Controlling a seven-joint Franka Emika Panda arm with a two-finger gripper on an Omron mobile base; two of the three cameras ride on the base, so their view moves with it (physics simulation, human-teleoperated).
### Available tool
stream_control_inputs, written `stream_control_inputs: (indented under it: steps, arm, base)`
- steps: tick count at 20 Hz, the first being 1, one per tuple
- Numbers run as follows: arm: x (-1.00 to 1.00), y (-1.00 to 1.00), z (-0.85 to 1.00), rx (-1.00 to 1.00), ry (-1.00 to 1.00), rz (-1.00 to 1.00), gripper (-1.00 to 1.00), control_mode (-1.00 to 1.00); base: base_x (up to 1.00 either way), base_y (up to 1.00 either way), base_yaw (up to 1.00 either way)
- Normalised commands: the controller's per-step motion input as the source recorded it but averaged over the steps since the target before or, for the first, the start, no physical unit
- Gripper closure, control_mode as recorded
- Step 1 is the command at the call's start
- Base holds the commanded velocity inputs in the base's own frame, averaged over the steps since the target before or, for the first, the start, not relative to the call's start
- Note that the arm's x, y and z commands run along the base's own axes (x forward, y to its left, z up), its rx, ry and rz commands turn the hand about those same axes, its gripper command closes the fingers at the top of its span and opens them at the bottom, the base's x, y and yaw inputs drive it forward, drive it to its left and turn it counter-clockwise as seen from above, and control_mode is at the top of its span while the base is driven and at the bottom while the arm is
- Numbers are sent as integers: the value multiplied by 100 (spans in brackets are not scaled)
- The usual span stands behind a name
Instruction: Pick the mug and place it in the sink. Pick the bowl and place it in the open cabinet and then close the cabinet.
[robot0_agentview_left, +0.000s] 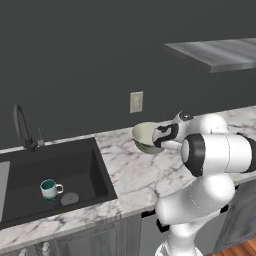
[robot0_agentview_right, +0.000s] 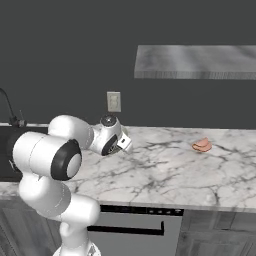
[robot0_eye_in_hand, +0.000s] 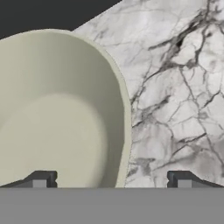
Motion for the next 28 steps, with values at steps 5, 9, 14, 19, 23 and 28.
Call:
stream_control_inputs:
  steps: [5, 9, 14, 19, 23, 28]
  arm:
    - [25, 5, -14, 1, 0, -4, -100, -100]
    - [22, 19, -11, 0, 0, -5, 100, -100]
    - [9, 13, -3, 0, 0, -6, 100, -100]
    - [0, 1, 0, 0, 0, -5, 100, -100]
    - [0, 0, 0, 0, 0, -5, 100, -100]
    - [-12, 0, 12, 0, -1, -7, 100, -100]
  base:
    - [0, 0, 0]
    - [0, 0, 0]
    - [0, 0, 0]
    - [0, 0, 0]
    - [0, 0, 0]
    - [0, 0, 0]
